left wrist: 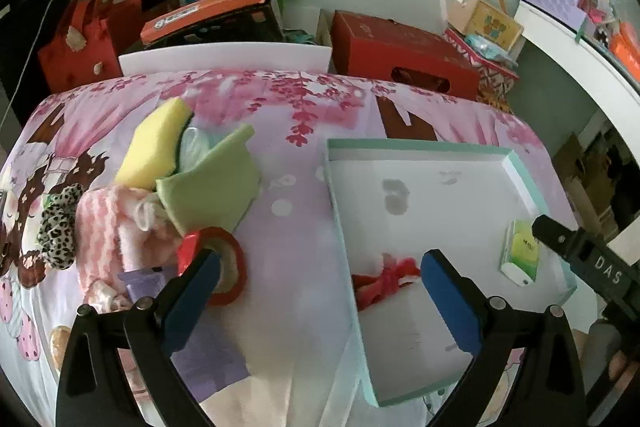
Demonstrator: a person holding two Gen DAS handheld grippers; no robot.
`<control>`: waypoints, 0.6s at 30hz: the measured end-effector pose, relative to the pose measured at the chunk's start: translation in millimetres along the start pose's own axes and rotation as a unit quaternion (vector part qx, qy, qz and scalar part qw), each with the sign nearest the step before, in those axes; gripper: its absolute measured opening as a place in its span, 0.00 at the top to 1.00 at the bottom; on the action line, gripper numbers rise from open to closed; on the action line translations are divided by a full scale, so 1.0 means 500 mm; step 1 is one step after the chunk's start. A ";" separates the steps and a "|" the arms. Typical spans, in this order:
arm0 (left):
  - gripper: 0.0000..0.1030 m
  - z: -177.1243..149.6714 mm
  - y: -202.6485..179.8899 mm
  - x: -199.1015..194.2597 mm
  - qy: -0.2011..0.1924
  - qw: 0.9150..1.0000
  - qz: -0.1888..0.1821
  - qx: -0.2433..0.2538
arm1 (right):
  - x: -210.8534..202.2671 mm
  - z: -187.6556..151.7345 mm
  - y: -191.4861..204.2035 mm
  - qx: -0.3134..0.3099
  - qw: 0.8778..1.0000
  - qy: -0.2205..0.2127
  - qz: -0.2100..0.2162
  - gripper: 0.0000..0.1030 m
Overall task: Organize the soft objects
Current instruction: 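Move both tools back over the pile of soft items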
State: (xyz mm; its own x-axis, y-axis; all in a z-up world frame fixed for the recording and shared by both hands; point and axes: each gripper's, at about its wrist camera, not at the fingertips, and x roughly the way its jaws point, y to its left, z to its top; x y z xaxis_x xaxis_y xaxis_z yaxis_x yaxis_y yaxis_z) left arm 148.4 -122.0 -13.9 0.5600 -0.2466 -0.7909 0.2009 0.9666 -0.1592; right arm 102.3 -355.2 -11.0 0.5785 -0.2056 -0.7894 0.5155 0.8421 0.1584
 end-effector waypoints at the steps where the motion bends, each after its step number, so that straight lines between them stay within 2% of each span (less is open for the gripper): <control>1: 0.03 0.001 0.007 -0.004 -0.002 1.000 0.000 -0.005 | -0.001 -0.002 0.008 -0.004 1.000 0.001 0.002 0.00; 5: 0.03 0.006 0.051 -0.031 -0.014 0.999 -0.001 -0.033 | -0.007 -0.012 0.054 -0.020 0.999 0.004 0.051 0.00; 9: 0.03 0.016 0.119 -0.065 -0.028 0.997 0.025 -0.064 | -0.017 -0.026 0.113 -0.042 0.995 0.004 0.088 0.00; 14: 0.03 0.011 0.211 -0.089 -0.016 0.990 0.080 -0.111 | -0.024 -0.049 0.187 -0.076 0.989 0.016 0.126 0.00; 18: 0.03 -0.008 0.269 -0.099 -0.002 0.984 0.087 -0.153 | -0.029 -0.079 0.243 -0.103 0.981 0.032 0.159 0.00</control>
State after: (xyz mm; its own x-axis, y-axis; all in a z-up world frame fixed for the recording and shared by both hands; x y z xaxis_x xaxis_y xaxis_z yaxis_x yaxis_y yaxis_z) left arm 144.3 20.7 1.4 0.5671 -0.0761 -0.8201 -0.1485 0.9700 -0.1927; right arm 131.7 -230.0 -3.6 0.6452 0.1093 -0.7561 0.1731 0.9431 0.2840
